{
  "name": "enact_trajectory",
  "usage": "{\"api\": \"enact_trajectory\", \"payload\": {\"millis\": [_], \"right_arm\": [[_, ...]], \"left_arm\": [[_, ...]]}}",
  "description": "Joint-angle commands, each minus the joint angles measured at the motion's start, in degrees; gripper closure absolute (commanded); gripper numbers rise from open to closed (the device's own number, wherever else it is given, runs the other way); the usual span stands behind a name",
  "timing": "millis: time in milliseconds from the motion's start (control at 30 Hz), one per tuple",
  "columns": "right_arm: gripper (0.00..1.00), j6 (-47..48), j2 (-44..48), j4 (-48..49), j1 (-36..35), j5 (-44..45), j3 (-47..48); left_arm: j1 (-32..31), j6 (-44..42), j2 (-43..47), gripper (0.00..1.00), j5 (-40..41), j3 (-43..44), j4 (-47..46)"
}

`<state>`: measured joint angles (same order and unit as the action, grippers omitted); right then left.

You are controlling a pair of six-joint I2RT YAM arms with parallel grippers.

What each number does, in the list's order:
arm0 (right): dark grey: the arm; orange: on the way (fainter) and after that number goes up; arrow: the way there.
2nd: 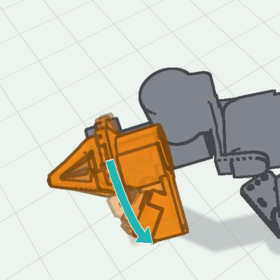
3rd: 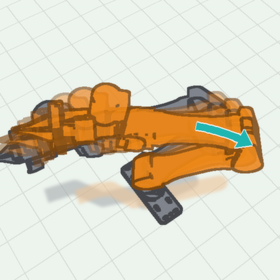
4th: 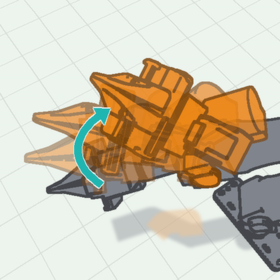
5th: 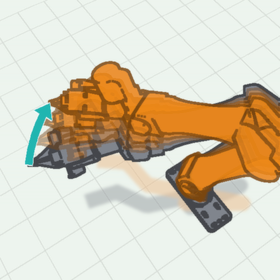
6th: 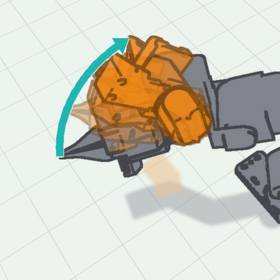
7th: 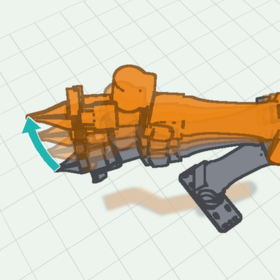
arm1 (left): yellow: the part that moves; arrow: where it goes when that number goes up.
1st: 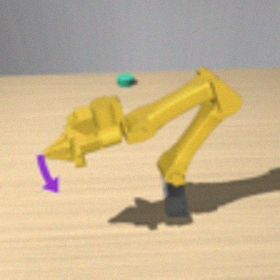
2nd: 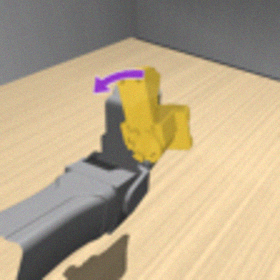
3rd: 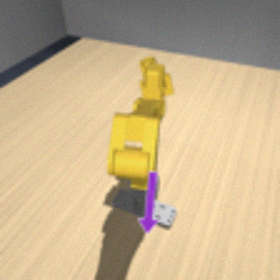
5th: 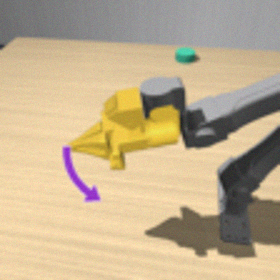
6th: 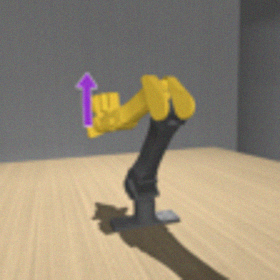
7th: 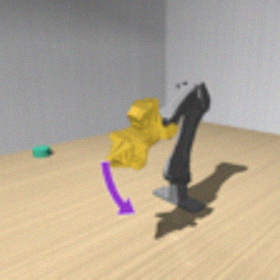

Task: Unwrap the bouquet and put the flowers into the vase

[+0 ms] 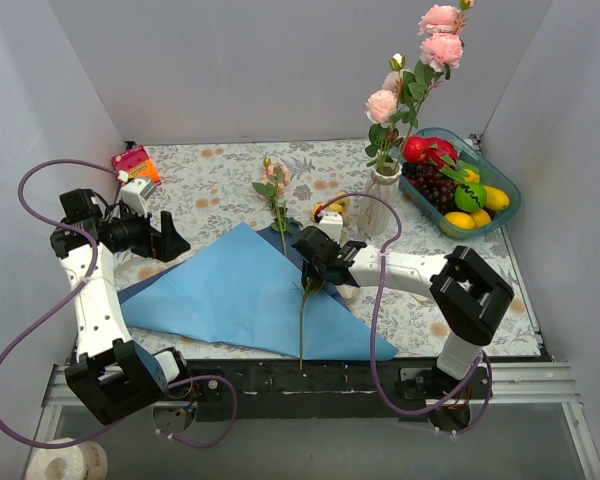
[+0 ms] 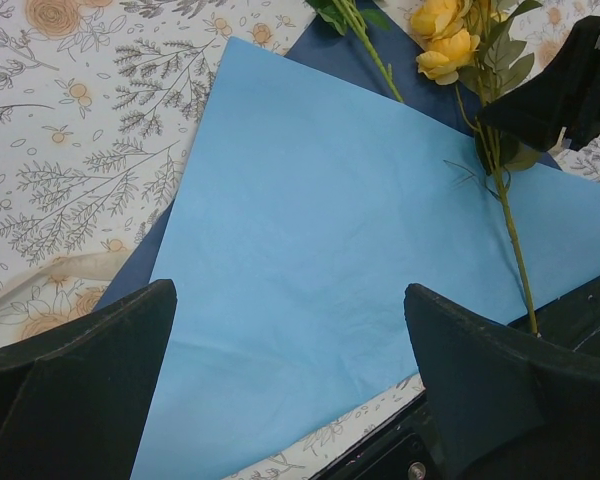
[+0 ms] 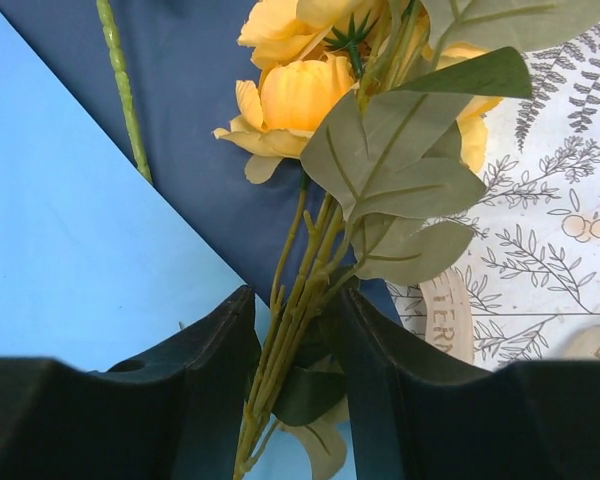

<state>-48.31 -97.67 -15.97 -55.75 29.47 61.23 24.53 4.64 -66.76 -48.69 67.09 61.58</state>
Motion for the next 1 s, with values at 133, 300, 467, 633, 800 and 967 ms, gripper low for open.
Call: {"api": "enact_trajectory", "payload": {"millis": [133,300,467,633,800,967], "right_arm": [[0.61,-0.46,-3.22,4.45,1.34,1.38,-0.59],[0.83,0.94,-3.32,4.8,1.52,1.9,-0.59],[0.97,2.87,0.98,5.51,1.52,3.39,0.11],[0.99,9.28,7.74,9.36,1.25,3.31,3.88],[0.99,17.88,13.46,17.0,1.08,0.41,8.37],[0.99,29.65,20.31,30.79,1.17,-7.65,10.49]], "left_arm": [[0.34,-1.39,2.16,0.02,-0.71,0.94,0.64],[0.51,-1.66,2.51,0.02,-0.45,1.03,0.73],[0.51,-1.66,3.13,0.02,-0.09,0.76,0.73],[0.6,-1.04,3.13,0.02,-0.71,0.85,0.64],[0.6,-0.78,3.04,0.02,-0.71,1.46,0.65],[0.6,-0.78,3.22,0.02,-0.45,1.46,0.65]]}}
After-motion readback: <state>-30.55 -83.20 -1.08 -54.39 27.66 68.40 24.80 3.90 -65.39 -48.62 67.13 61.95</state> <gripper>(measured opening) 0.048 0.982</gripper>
